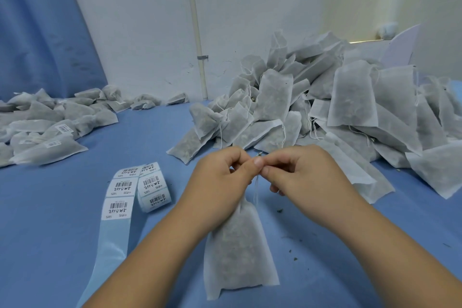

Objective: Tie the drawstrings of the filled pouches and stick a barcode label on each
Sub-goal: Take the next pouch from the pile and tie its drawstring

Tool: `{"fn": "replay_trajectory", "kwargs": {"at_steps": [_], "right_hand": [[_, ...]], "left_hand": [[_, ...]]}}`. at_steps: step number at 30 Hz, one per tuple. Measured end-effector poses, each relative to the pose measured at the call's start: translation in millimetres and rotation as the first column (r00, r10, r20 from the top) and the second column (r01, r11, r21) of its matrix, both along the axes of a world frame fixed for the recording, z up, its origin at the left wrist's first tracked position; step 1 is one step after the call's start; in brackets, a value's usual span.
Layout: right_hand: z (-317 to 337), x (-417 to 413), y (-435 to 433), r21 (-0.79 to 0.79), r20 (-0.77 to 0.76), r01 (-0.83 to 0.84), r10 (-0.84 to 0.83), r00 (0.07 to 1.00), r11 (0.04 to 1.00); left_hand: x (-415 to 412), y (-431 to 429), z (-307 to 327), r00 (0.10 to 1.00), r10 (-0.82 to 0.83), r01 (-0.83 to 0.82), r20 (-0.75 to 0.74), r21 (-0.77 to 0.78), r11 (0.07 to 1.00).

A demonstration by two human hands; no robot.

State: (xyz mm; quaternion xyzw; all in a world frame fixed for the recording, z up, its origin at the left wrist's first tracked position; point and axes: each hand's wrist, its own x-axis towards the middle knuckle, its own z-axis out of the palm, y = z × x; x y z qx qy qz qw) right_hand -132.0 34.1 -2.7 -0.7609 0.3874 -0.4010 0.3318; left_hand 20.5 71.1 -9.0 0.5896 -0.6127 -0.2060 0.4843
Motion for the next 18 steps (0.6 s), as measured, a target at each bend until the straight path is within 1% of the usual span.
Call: {"fn": "replay_trajectory", "kwargs": {"at_steps": [4,8,12,16,18], "right_hand": [[1.2,-1.6,-1.5,0.106,-0.002,-0.004,0.004,1.000,0.994],[2.6,-4.7,-4.5,0.222,0.030,-0.024,0.017,0.999,0.975],[1.2,-6.6,-6.7,0.328,0.038,-0.064,0.055,0.998,0.943],[2.1,-7.9,-9.2,0.452,0.128,-0.120,0.069,0.989,0.884],[4.2,-8.6,-10.1,0.528,0.182,-0.174,0.090,0.979,0.831]], "left_hand": [[2.9,-0.5,2.0,0.999,-0.046,0.046,0.000,0.079,0.996],[4.3,0.5,3.2,0.997,-0.069,0.071,-0.015,0.144,0.987],[3.2,1.3,2.7,0.998,-0.062,0.057,0.032,0.145,0.988],[3.8,2.3,3.6,0.996,-0.062,0.054,0.056,0.133,0.990],[4.1,2.7,4.3,0.996,-0.069,0.061,0.063,0.124,0.990]]}}
